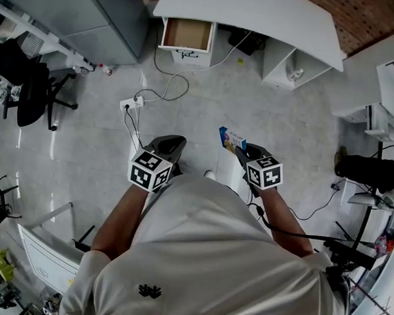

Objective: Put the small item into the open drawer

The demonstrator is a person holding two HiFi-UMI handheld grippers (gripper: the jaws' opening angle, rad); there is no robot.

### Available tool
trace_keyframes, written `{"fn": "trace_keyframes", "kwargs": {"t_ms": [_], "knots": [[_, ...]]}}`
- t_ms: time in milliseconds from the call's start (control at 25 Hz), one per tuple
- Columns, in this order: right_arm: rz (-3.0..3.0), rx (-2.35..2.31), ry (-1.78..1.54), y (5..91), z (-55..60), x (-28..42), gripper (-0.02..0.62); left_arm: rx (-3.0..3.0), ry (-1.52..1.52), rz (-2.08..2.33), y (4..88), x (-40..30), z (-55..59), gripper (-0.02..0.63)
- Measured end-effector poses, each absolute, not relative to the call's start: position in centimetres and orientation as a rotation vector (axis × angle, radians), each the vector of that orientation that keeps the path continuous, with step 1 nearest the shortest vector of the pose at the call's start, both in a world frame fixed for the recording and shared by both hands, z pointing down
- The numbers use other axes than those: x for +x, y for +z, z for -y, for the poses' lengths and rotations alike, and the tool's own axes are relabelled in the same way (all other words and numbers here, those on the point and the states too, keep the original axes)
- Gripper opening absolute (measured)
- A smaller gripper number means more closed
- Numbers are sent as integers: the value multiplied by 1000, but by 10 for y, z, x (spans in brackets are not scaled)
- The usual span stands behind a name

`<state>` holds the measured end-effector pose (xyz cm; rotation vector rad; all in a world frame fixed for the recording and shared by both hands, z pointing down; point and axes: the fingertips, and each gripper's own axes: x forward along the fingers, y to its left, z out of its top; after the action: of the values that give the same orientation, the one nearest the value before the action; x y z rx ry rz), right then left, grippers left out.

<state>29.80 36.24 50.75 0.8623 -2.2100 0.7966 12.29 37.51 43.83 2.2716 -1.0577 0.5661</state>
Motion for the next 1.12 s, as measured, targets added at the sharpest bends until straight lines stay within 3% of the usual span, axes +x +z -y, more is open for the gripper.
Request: {"fn": "trace_keyframes", "kwargs": {"t_ms": [640, 1120], "knots": [[2150, 984, 866, 517, -225, 77, 98, 2319, 508, 962, 453, -126, -274, 31], [2067, 1077, 947, 538, -94, 54, 98, 2305, 528, 980, 469, -155, -156, 31]]}}
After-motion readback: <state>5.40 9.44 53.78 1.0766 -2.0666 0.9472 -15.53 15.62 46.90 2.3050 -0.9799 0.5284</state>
